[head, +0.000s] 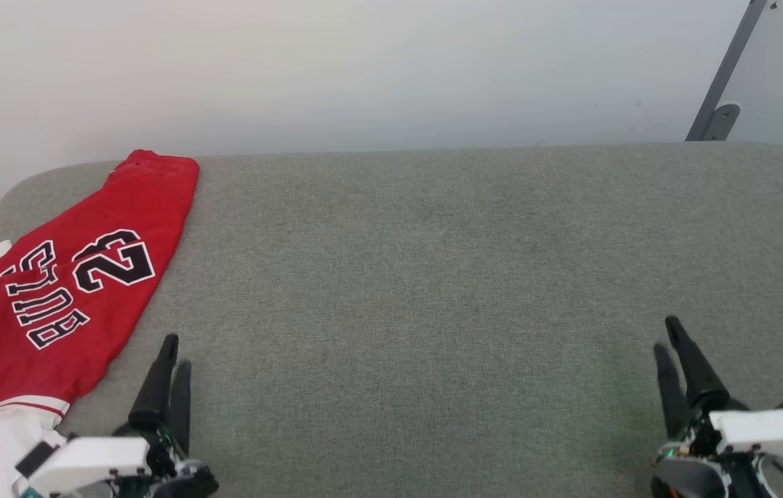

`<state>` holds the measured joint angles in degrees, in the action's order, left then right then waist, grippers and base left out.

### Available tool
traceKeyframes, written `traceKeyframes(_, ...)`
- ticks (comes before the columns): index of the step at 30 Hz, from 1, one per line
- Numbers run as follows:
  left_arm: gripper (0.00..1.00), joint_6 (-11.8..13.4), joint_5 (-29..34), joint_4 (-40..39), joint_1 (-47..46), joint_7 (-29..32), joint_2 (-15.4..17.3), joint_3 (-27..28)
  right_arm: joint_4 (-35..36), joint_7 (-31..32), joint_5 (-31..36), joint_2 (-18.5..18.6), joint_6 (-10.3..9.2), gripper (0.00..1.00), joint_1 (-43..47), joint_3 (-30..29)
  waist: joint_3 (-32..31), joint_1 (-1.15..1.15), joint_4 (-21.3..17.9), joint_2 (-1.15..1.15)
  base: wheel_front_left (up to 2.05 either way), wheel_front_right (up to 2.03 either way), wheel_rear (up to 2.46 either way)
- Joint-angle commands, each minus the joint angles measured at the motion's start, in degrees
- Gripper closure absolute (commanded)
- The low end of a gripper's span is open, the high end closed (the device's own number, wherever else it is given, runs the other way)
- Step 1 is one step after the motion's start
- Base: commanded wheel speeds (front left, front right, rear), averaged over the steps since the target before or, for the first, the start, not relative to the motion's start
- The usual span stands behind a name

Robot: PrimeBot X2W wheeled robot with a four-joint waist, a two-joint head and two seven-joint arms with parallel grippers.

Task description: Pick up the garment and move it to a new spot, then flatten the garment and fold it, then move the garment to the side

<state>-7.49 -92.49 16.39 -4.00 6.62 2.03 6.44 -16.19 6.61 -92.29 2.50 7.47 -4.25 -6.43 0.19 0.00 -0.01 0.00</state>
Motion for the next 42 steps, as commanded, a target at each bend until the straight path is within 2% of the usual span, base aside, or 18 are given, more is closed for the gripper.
traceKeyframes(1, 0.00, 0.00, 0.29, -0.33, -0.71, -0.25, 0.27, -0.01, 0.18, -0.16, 0.13, 0.12, 0.00, 0.00, -0.96, -0.01, 0.02, 0.00, 0.01, 0.00, 0.00, 0.00, 0.00)
traceKeyframes(12, 0.00, 0.00, 4.80, 0.60, -3.50, -3.24, 2.43, -1.99, -1.70, -2.67, 3.66, 1.77, 0.01, 0.00, -5.21, 1.70, 0.05, 0.00, 0.09, 0.00, 0.00, 0.00, 0.00)
traceKeyframes(19, 0.00, 0.48, 13.43, 1.42, -5.05, -5.17, 3.73, -2.51, -3.10, -5.11, 9.00, 4.03, 0.02, 0.00, -7.81, 4.65, 0.05, 0.00, 0.19, 0.00, 0.00, 0.00, 0.00)
traceKeyframes(28, 0.00, 1.43, 26.25, 0.70, -5.82, -7.33, 4.14, -2.29, -3.81, -7.35, 19.47, 6.36, 0.02, 0.00, -10.10, 6.40, 0.06, 0.00, 0.31, 0.00, 0.00, 0.00, 0.00)
traceKeyframes(42, 0.00, 3.06, 43.70, 0.62, -6.52, -10.33, 5.81, -5.04, -6.15, -10.32, 38.60, 8.45, 0.03, 0.00, -12.75, 7.72, 0.09, 0.00, 0.42, 0.00, 0.00, 0.00, 0.00)
